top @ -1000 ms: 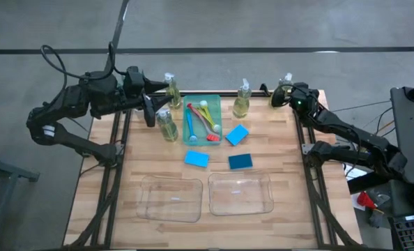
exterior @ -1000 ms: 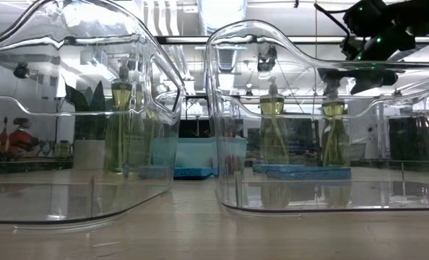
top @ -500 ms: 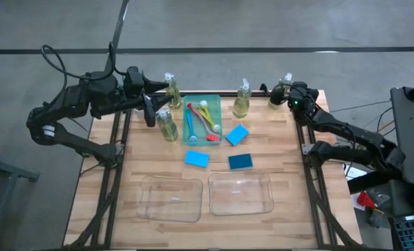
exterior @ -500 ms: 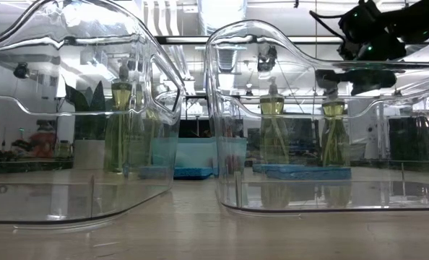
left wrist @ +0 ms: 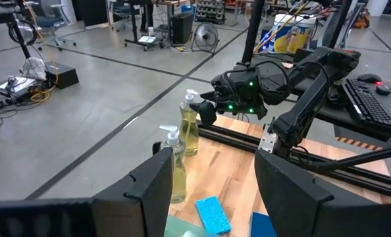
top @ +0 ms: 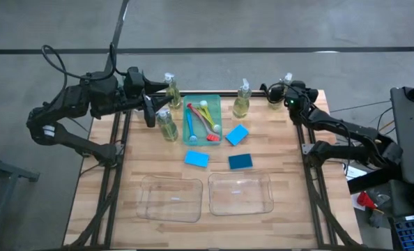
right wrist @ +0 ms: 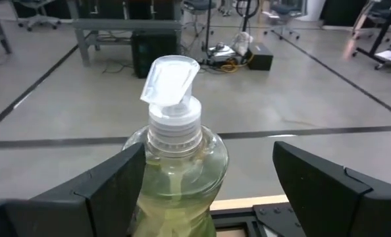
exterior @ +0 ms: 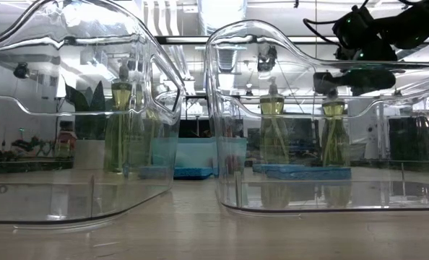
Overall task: Pick & Place Kitchen Sink Supplies
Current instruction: Put the soap dispenser into the right transparent bin
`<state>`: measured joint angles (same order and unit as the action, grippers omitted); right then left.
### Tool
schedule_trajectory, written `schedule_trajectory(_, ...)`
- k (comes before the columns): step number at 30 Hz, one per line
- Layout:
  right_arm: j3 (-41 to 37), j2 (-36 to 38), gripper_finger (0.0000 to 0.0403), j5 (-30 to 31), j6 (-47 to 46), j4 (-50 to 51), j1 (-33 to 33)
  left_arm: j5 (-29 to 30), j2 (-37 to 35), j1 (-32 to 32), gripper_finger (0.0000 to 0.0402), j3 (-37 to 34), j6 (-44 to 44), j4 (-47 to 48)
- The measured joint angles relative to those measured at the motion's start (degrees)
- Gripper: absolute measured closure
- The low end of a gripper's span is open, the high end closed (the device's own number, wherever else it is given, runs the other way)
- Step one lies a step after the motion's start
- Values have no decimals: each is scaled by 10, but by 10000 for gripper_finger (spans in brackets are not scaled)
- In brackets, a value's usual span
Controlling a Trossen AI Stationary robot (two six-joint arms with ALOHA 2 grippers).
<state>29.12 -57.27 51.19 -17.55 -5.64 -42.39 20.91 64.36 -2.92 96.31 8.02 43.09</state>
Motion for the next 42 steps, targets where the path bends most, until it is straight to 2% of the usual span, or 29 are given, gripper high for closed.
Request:
schedule_trajectory(22, -1, -19, 82, 23, 4, -19, 0, 0, 0, 0, 195, 0, 1, 0)
schedule_trajectory(35, -1, -18, 222, 15, -4, -20, 1, 0, 0, 0, 195, 0, 1, 0)
schedule_trajectory(42, -2, -10, 277, 1, -18, -16, 3, 0, 0, 0, 195, 0, 1, 0)
